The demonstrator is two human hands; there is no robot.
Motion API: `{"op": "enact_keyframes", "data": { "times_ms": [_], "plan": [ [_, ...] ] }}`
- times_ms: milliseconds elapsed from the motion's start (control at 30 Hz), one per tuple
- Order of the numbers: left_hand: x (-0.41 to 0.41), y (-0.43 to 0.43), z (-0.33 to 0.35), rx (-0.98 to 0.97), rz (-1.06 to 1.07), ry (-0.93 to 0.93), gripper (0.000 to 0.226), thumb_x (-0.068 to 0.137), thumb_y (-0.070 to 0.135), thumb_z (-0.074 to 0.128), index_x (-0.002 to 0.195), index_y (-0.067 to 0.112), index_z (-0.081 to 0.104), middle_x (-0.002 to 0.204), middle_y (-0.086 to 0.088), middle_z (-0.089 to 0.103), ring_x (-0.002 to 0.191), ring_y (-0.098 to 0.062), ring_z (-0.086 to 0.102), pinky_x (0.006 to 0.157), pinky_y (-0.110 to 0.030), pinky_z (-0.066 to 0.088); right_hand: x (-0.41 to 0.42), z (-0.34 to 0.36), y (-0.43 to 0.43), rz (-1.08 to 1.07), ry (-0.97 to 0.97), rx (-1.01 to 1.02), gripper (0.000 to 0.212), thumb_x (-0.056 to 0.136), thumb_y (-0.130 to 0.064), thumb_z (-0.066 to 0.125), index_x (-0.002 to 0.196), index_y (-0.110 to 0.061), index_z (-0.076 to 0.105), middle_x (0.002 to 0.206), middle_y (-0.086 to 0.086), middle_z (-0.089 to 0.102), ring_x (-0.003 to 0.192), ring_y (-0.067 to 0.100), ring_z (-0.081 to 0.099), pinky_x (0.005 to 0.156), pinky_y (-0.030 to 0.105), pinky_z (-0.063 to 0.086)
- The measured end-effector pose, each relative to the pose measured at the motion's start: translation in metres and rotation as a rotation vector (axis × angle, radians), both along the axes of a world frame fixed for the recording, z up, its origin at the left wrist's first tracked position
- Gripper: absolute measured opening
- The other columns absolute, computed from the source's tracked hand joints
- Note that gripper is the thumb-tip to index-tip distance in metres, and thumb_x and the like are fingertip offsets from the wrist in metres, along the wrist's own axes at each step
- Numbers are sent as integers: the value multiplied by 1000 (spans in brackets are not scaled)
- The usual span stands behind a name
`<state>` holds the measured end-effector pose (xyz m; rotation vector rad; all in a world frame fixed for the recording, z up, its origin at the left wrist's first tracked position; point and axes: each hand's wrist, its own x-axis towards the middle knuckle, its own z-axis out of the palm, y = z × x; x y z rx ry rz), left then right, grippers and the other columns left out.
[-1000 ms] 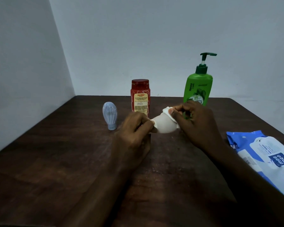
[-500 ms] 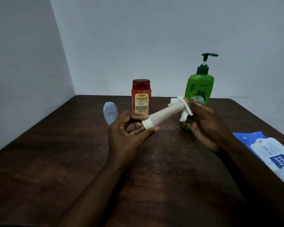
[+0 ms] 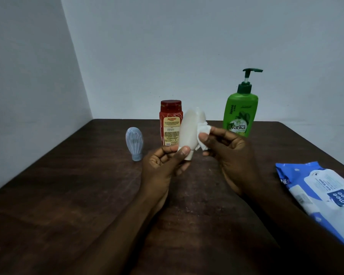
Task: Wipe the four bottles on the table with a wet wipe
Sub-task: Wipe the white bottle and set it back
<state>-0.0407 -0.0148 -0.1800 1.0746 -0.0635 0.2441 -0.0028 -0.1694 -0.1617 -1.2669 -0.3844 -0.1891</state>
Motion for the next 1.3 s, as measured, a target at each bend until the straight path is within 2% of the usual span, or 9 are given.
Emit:
{"op": "enact_keyframes", "data": {
  "times_ms": [167, 267, 333, 433, 600, 733, 1000, 1167, 1300],
  "plan": [
    [3, 4, -1, -75, -45, 28, 30, 73, 23, 74, 99, 9, 71, 104, -9, 77, 94, -17, 74, 75, -26, 61, -9, -8, 8, -59, -89, -240, 29, 81, -15, 80, 110, -12, 76, 93, 2, 79, 83, 17, 77, 73, 31, 62],
    [6, 4, -1, -101, -59, 49, 35, 74, 22, 74, 107, 9, 70, 108, -8, 76, 97, -17, 74, 74, -26, 61, -7, -9, 6, -116, -129, -373, 29, 83, -23, 81, 111, -16, 77, 91, -3, 79, 83, 15, 76, 76, 35, 62],
    [6, 3, -2, -120, -87, 68, 41, 75, 20, 72, 115, 8, 68, 111, -8, 76, 99, -17, 74, 74, -25, 61, -3, -9, 3, -221, -165, -444, 25, 80, -31, 82, 105, -24, 80, 84, -5, 77, 71, 12, 70, 68, 32, 58],
    [7, 0, -4, -103, -134, 83, 37, 81, 20, 69, 116, 7, 69, 111, -10, 76, 97, -17, 74, 77, -26, 61, -2, -6, 1, -174, -72, -320, 26, 81, -26, 81, 106, -18, 79, 84, 1, 77, 60, 13, 63, 61, 30, 53],
    [9, -3, -11, -48, -245, 114, 44, 83, 27, 66, 122, 7, 65, 100, -13, 75, 86, -15, 73, 75, -25, 60, 6, 5, -1, -42, 62, 33, 30, 78, -13, 77, 108, -9, 74, 99, 6, 79, 81, 13, 73, 68, 20, 57],
    [9, -8, -15, -31, -397, 125, 35, 90, 29, 58, 118, 9, 63, 97, -12, 75, 83, -16, 72, 75, -28, 61, 18, 19, -8, -70, 28, 64, 26, 86, -1, 70, 111, -5, 72, 100, -1, 78, 91, 11, 73, 76, 21, 59],
    [11, -7, -17, -156, -549, 107, 47, 102, 32, 42, 138, 3, 51, 95, -8, 68, 76, -13, 63, 79, -31, 58, 11, 28, -11, -398, -406, -475, 25, 91, -12, 73, 115, -18, 76, 108, -5, 74, 98, 3, 69, 84, 22, 57],
    [15, -4, -19, -300, -546, 72, 35, 96, 27, 50, 120, 9, 67, 105, -14, 67, 90, -20, 64, 85, -35, 60, -16, 6, 0, -414, -774, -749, 29, 86, -1, 70, 113, -12, 76, 106, 6, 64, 99, 8, 60, 89, 10, 45],
    [15, -5, -21, -330, -559, 42, 33, 87, 26, 61, 115, 14, 75, 115, -15, 68, 104, -24, 63, 92, -38, 56, -26, 0, -2, -414, -910, -891, 30, 85, -3, 67, 113, -10, 75, 107, 10, 62, 101, 9, 55, 93, 8, 42]
  ]
}}
